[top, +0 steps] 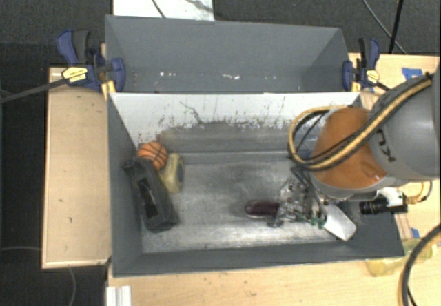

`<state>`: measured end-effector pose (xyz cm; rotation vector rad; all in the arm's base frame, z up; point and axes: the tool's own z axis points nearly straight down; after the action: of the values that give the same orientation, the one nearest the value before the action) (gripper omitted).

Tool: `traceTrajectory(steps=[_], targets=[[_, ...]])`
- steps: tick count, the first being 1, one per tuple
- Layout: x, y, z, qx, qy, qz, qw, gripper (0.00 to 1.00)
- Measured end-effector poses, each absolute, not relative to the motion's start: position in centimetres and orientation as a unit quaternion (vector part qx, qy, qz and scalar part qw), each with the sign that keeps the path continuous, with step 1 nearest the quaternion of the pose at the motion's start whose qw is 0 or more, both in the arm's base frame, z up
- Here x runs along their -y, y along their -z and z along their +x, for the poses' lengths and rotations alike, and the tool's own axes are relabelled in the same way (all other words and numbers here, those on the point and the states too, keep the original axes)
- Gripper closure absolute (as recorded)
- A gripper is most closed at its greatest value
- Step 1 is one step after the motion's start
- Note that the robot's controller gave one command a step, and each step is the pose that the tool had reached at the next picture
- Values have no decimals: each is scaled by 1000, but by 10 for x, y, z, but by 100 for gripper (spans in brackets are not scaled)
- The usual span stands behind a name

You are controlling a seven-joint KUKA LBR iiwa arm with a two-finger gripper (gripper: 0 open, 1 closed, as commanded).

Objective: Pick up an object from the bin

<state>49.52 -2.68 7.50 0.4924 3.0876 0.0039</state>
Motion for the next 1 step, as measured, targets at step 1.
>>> traceTrajectory(steps=[1], targets=[[27, -82, 492, -988, 0, 157, 0, 100]])
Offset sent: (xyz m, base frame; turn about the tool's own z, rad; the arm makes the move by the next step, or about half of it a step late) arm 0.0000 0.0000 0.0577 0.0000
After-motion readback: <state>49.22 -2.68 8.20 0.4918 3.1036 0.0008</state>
